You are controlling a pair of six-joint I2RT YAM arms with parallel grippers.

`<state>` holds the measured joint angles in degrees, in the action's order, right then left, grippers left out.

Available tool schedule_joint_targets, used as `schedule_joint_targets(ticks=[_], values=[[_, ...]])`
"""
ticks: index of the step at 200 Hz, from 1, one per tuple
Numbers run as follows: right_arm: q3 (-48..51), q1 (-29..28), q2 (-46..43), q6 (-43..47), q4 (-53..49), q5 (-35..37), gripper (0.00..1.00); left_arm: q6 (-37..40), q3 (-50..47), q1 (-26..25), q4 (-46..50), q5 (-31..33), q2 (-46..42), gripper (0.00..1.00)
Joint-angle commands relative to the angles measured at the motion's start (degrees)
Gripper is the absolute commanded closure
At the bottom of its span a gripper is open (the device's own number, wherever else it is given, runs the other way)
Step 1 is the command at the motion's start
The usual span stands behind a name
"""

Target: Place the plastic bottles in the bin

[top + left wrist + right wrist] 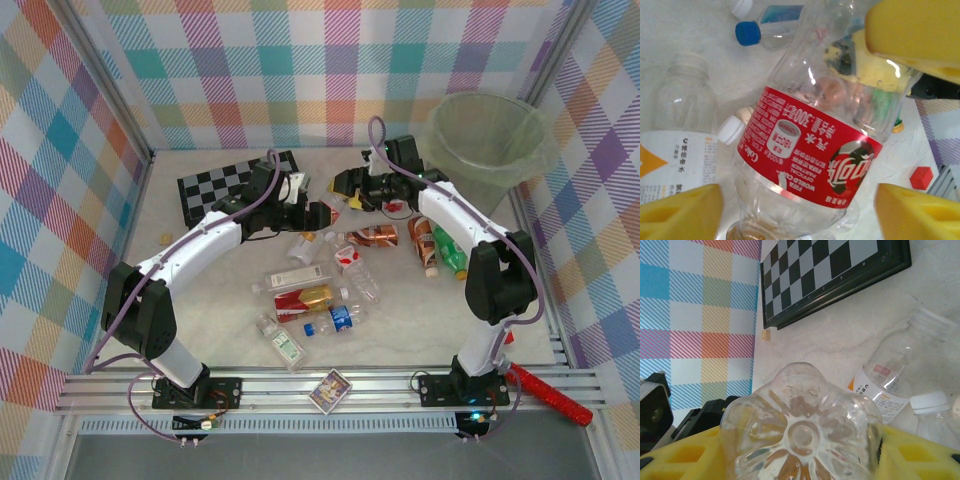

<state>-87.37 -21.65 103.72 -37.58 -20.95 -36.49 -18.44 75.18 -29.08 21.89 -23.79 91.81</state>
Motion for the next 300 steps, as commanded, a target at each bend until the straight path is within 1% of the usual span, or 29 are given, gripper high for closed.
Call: schedule_joint_targets(ticks=[1,28,47,56,73,79,91,123,151,164,180,199,217,257,285,300], values=[[-4.4,1.2,-1.9,4.2,-3.9,2.4,0.5,3.1,2.5,-0.5,0.1,-2.5,-2.1,0.11],[-10.1,4.5,-4.6,9.6,-11.8,6.9,0.51,10.3,4.6,-0.5,7.0,-2.8,-4.3,0.07],[-15.2,7.1,-6.6,14.3,-17.9,10.9,0.52,15.8,6.4,-0.5,13.8,-0.5,-5.0,0.07],[-17.6,8.4,-7.9,16.5,-20.5,13.6,0.53,18.3,7.2,-0.4,17.2,2.2,-4.8,0.07],[-21.9,10.8,-10.1,18.6,-25.1,20.8,0.56,21.4,8.1,-0.5,22.6,8.6,-4.3,0.08],[-23.5,11.8,-10.6,19.2,-26.8,23.1,0.59,22.1,8.2,-0.4,24.0,10.6,-4.1,0.08],[-26.5,14.2,-11.7,20.1,-29.0,26.1,0.69,23.4,8.1,-0.5,25.9,13.7,-3.7,0.08],[-30.9,21.5,-13.3,21.4,-30.0,31.0,0.72,25.5,6.6,-0.8,27.8,17.0,-2.7,0.09],[-32.5,26.7,-13.0,22.5,-27.6,35.8,0.81,26.8,5.2,-1.6,27.2,17.8,-2.3,0.1],[-32.9,28.0,-12.0,23.4,-26.6,39.3,0.84,27.1,4.8,-1.9,27.4,18.4,-1.8,0.1],[-33.6,28.5,-10.0,25.0,-25.6,43.9,0.84,27.6,5.1,-2.3,28.5,19.3,-0.4,0.1],[-34.2,28.5,-7.3,26.6,-24.4,47.3,0.85,28.2,4.3,-3.1,28.5,20.8,0.2,0.1],[-34.7,28.6,-3.9,28.1,-24.3,48.3,0.85,28.4,2.7,-3.3,27.8,21.1,0.2,0.1],[-35.1,28.6,2.6,29.5,-25.0,48.1,0.84,28.9,0.7,-3.5,27.4,21.7,0.8,0.09],[-37.7,28.8,7.8,30.2,-27.9,47.1,0.82,30.0,0.1,-3.8,28.3,21.8,1.8,0.09],[-38.2,29.0,9.7,30.0,-29.0,46.3,0.79,30.9,-0.1,-4.2,28.8,22.0,2.3,0.08]])
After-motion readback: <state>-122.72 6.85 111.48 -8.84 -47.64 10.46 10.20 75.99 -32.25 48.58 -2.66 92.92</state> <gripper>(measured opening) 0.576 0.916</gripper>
